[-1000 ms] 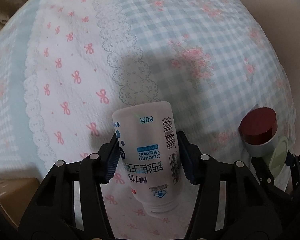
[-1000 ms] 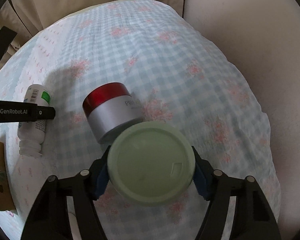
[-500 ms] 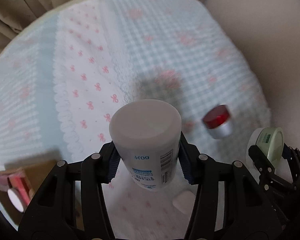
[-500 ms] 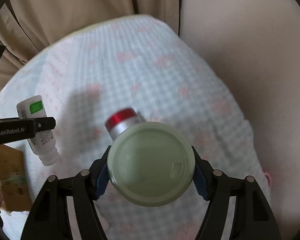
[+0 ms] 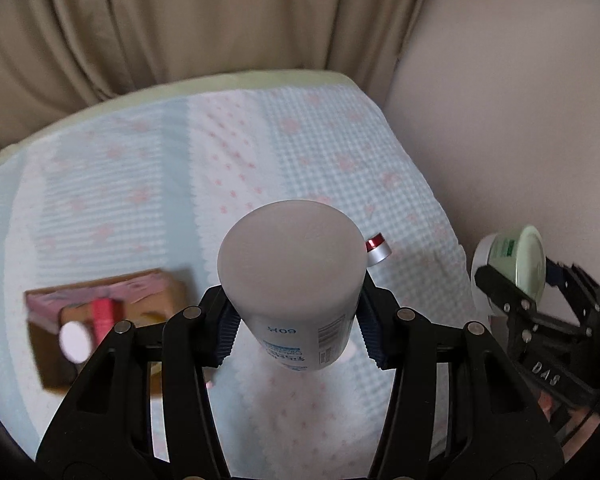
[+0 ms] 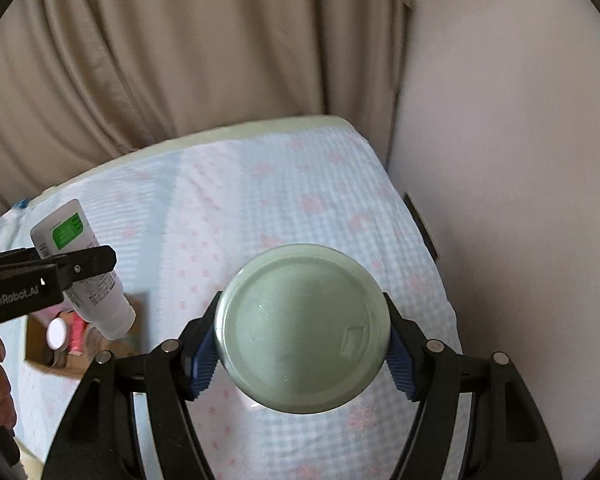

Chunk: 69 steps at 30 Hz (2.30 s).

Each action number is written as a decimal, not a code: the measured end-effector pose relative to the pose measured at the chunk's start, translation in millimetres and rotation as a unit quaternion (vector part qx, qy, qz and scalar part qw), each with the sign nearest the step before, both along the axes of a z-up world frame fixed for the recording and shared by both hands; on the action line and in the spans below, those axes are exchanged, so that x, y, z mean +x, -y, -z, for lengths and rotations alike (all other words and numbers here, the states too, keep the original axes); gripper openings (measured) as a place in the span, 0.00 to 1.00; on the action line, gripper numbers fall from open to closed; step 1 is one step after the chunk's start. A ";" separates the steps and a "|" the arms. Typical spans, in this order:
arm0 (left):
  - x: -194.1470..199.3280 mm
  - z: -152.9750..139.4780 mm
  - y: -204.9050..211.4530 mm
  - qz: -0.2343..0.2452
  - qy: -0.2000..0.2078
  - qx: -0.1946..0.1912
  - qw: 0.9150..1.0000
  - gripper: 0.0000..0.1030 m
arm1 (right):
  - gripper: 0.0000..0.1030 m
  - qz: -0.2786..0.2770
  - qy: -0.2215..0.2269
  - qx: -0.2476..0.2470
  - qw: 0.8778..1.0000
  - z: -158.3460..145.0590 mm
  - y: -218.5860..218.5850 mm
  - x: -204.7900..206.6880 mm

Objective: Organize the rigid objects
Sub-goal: 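Lift pill bottle with left tool while right tool lifts green jar toward box, then lower pill bottle with left tool while right tool lowers green jar into box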

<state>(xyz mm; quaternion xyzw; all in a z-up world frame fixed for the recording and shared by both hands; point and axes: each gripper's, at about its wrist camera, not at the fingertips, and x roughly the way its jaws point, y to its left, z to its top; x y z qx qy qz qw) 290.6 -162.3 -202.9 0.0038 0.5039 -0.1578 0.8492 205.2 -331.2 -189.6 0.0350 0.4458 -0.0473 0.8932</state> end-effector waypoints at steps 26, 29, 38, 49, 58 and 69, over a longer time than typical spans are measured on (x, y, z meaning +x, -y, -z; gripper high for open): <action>-26.9 17.4 -339.5 -0.068 -0.033 0.001 0.997 0.46 | 0.64 -0.084 -0.018 0.038 0.996 -24.4 -279.2 -6.8; -6.9 43.2 -361.1 -0.055 -0.054 0.008 0.997 0.46 | 0.64 -0.066 -0.035 0.044 0.996 -7.4 -303.6 1.1; 40.2 123.3 -390.6 -0.027 -0.123 0.033 0.992 0.45 | 0.64 -0.057 -0.101 0.033 0.993 60.1 -352.3 29.5; 67.0 187.4 -371.0 0.027 -0.164 0.106 0.980 0.45 | 0.64 -0.067 -0.175 0.014 0.982 146.7 -364.2 56.7; 82.8 184.3 -339.7 0.090 -0.129 0.121 0.980 1.00 | 1.00 -0.112 -0.186 0.019 0.976 184.1 -368.7 68.2; 62.5 181.4 -366.8 0.041 -0.142 0.087 0.985 1.00 | 1.00 -0.121 -0.137 0.010 0.983 177.1 -359.1 62.9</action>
